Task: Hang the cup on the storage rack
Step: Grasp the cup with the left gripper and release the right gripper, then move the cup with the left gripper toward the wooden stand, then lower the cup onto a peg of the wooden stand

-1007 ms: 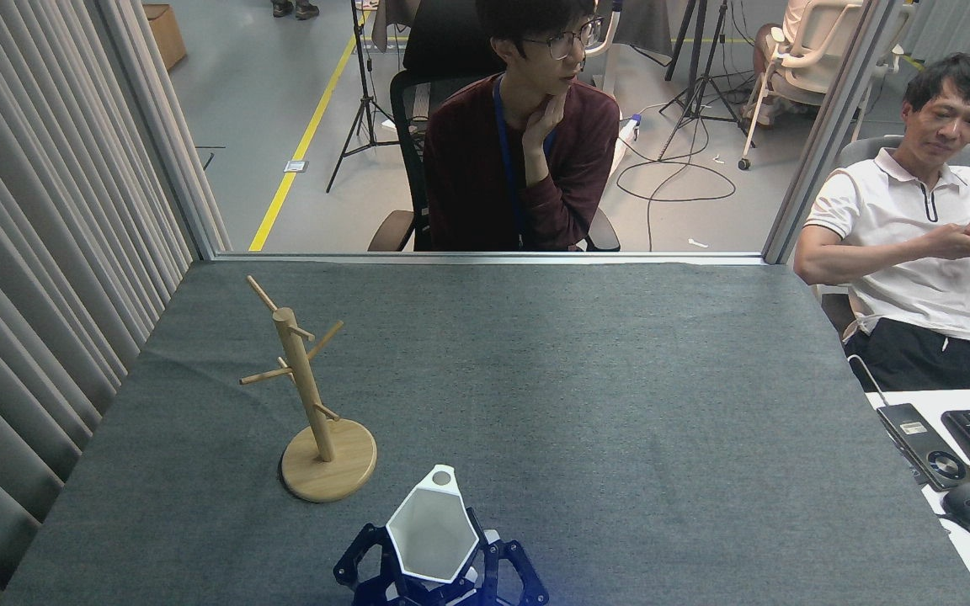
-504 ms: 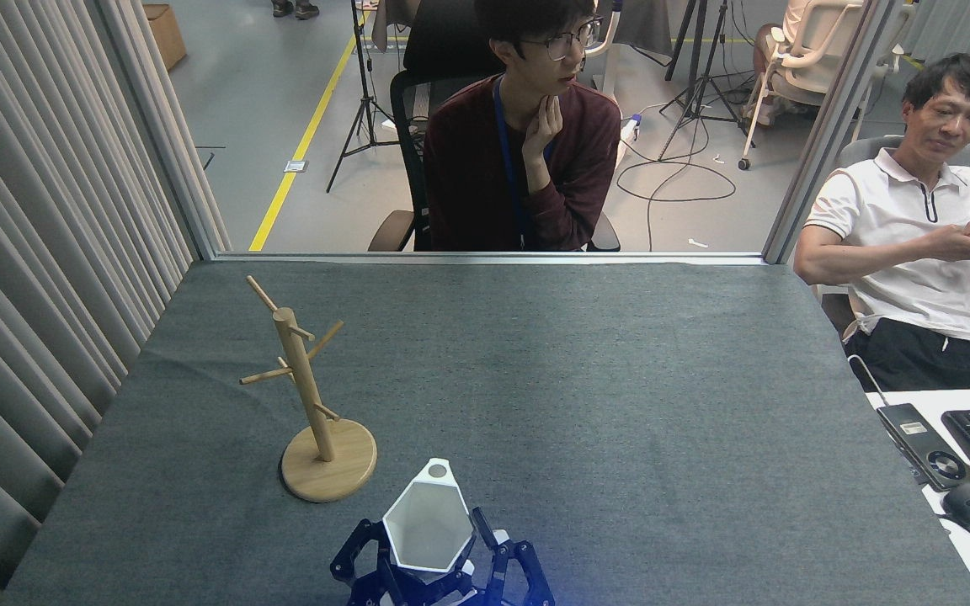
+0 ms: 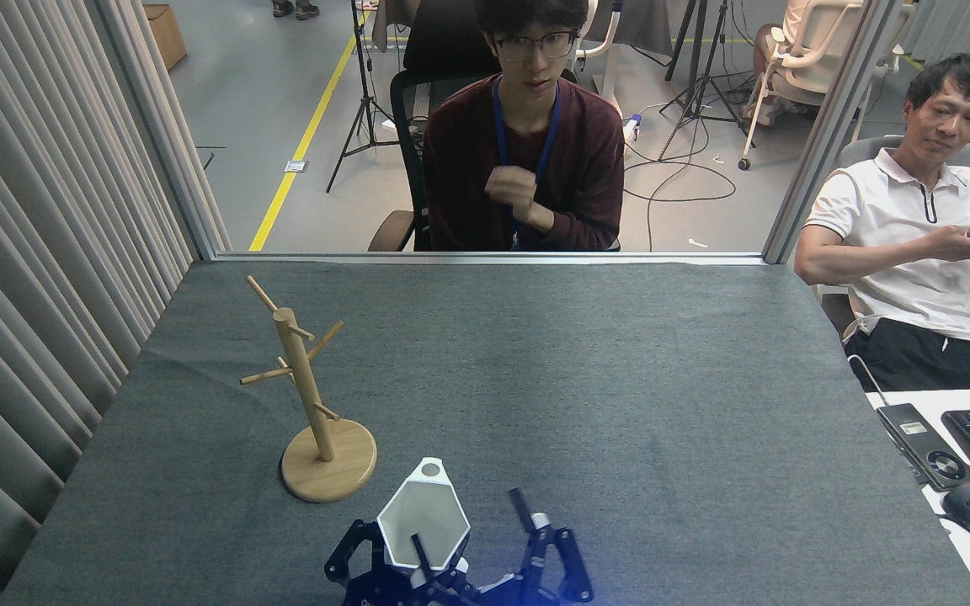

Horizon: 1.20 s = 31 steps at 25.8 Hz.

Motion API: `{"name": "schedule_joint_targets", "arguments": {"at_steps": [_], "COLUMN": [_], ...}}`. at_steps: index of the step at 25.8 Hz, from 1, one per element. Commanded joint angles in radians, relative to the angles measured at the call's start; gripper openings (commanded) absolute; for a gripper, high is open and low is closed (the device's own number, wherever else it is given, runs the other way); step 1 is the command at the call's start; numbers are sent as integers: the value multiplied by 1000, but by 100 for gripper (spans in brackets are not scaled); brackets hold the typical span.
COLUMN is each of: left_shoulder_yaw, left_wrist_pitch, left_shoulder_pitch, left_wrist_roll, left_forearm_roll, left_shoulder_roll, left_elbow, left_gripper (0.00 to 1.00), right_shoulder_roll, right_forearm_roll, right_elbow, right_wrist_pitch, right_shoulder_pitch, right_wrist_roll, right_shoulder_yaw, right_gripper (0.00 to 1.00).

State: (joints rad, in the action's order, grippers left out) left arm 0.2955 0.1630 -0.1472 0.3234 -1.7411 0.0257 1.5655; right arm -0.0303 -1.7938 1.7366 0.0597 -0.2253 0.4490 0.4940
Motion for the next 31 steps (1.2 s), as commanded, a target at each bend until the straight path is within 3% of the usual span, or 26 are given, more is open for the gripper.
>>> {"name": "schedule_joint_targets", "arguments": {"at_steps": [1, 3, 5, 6, 9, 11, 15, 18, 19, 22, 31], "left_shoulder_yaw": [-1, -3, -10, -16, -47, -81, -154, -289, -328, -392, -397], "left_wrist_pitch": [-2, -4, -23, -50, -129, -175, -312, -384, -389, -387, -392], "left_shoulder_pitch": [0, -2, -3, -5, -22, -37, -3, 58, 67, 109, 222], "left_wrist_roll": [0, 0, 5, 5, 6, 8, -3, -3, -3, -3, -3], "left_forearm_roll": [0, 0, 2, 3, 6, 3, -37, -212, -262, -298, -322], "left_shoulder_roll": [0, 2, -1, -3, -6, -7, -4, 14, 31, 56, 56], "left_elbow": [4, 10, 11, 13, 47, 71, 76, -2, -19, -41, -183], "left_gripper": [46, 47, 49, 49, 47, 44, 42, 36, 33, 33, 35], "right_shoulder_roll": [-10, 4, 12, 15, 110, 135, 142, 145, 145, 141, 141], "right_forearm_roll": [152, 266, 300, 294, 246, 238, 241, 241, 241, 241, 243], "right_elbow": [15, 9, -14, -35, -89, -107, -111, -115, -115, -115, -117], "right_wrist_pitch": [55, 57, 52, 54, 63, 63, 51, 40, 37, 35, 35], "right_shoulder_pitch": [30, 38, 29, 23, -2, -6, -14, -5, -2, 7, 12], "right_wrist_roll": [-1, -15, -53, -73, -90, -92, -92, -95, -98, -99, -98], "right_shoulder_yaw": [-146, -253, -374, -410, -428, -434, -482, -482, -482, -482, -482], "right_gripper": [98, 98, 98, 98, 98, 98, 98, 98, 98, 98, 98]}}
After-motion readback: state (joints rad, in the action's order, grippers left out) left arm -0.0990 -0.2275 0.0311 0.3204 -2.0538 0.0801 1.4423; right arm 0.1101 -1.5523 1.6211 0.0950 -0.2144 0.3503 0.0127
